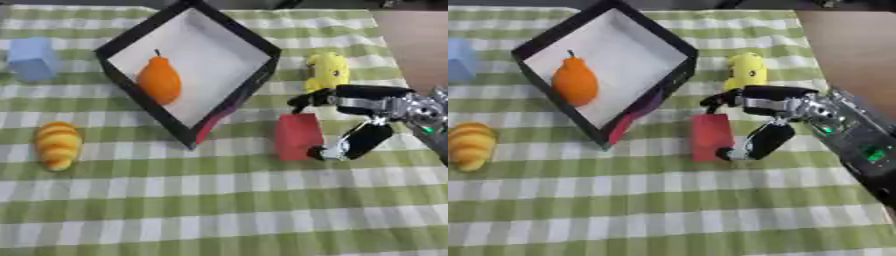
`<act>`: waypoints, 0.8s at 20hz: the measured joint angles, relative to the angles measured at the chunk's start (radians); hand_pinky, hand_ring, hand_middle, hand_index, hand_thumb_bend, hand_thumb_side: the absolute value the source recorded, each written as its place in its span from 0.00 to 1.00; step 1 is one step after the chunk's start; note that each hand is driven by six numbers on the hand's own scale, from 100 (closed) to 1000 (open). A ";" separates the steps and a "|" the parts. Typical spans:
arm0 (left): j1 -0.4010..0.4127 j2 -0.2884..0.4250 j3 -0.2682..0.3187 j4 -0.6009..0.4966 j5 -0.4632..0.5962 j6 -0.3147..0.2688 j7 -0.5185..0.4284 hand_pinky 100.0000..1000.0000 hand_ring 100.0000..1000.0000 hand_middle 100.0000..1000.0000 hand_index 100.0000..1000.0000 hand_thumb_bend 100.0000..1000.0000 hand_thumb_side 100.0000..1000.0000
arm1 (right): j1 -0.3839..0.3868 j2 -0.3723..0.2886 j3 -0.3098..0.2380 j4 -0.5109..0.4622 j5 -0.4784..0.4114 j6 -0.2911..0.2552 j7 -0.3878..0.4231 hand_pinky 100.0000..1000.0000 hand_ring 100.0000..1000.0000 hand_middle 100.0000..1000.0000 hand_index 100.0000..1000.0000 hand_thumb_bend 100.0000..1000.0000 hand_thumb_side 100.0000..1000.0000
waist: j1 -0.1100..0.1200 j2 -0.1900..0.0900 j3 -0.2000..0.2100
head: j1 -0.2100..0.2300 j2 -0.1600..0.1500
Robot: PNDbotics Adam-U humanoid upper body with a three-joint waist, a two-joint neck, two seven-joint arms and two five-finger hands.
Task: Pick up objects on the table and place them in the box.
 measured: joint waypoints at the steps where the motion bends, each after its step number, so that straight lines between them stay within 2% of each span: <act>1: 0.000 0.000 0.000 0.000 0.000 0.000 0.000 0.67 0.66 0.70 0.68 0.33 0.58 | -0.001 0.001 0.001 0.004 0.004 -0.002 0.000 0.96 1.00 0.84 1.00 0.27 0.26 | 0.000 0.001 0.001 | 0.000 0.000; 11: -0.007 -0.007 0.000 0.000 0.006 0.000 0.000 0.67 0.66 0.70 0.67 0.32 0.58 | -0.004 0.011 0.012 0.033 0.034 -0.015 0.007 0.96 1.00 0.84 1.00 0.29 0.24 | 0.000 0.006 0.003 | -0.001 -0.003; 16: -0.007 -0.007 0.000 0.000 0.009 -0.001 -0.001 0.67 0.66 0.70 0.67 0.32 0.58 | -0.010 0.019 0.016 0.046 0.041 -0.015 0.012 0.95 1.00 0.81 1.00 0.25 0.20 | 0.000 0.008 0.006 | -0.002 -0.004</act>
